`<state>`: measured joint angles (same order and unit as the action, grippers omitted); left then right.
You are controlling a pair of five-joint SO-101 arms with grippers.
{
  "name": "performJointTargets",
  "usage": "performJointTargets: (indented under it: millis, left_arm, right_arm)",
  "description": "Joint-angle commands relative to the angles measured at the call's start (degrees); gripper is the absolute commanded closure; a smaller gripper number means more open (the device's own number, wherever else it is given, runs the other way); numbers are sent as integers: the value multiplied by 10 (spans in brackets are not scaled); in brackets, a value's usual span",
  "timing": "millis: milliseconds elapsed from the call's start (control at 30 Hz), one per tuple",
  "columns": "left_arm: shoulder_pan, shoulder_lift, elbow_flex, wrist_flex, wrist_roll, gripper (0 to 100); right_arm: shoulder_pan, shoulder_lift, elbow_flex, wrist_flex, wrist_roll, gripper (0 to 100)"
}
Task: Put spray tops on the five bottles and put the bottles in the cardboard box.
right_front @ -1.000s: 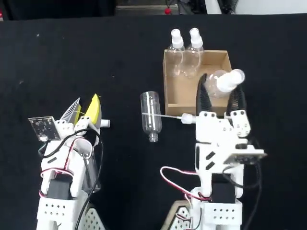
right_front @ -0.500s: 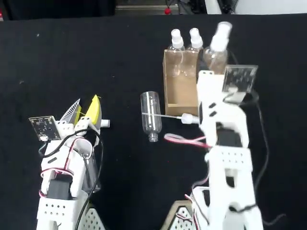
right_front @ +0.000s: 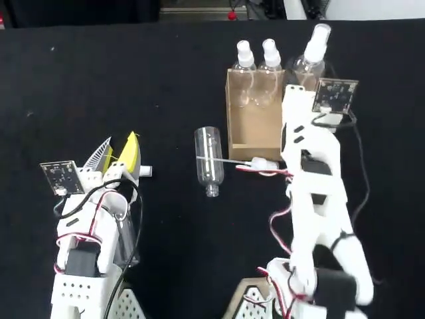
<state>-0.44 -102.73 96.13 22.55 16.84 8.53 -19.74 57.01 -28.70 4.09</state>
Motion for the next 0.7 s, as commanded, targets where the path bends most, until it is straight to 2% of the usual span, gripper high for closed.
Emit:
performJointTargets:
  millis: [0,233,533,667]
  left_arm:
    - [-7,0,13,0,5,834]
    - [-7,-1,13,0,4,834]
    - [-7,-3,13,0,4,834]
    - [-7,-3,13,0,4,834]
  right_arm:
    - [11,54,-22,-62,4,986]
    - [35,190,-129,-62,2,987]
    - [37,294,-197,-63,2,987]
    - [36,340,-210,-128,2,987]
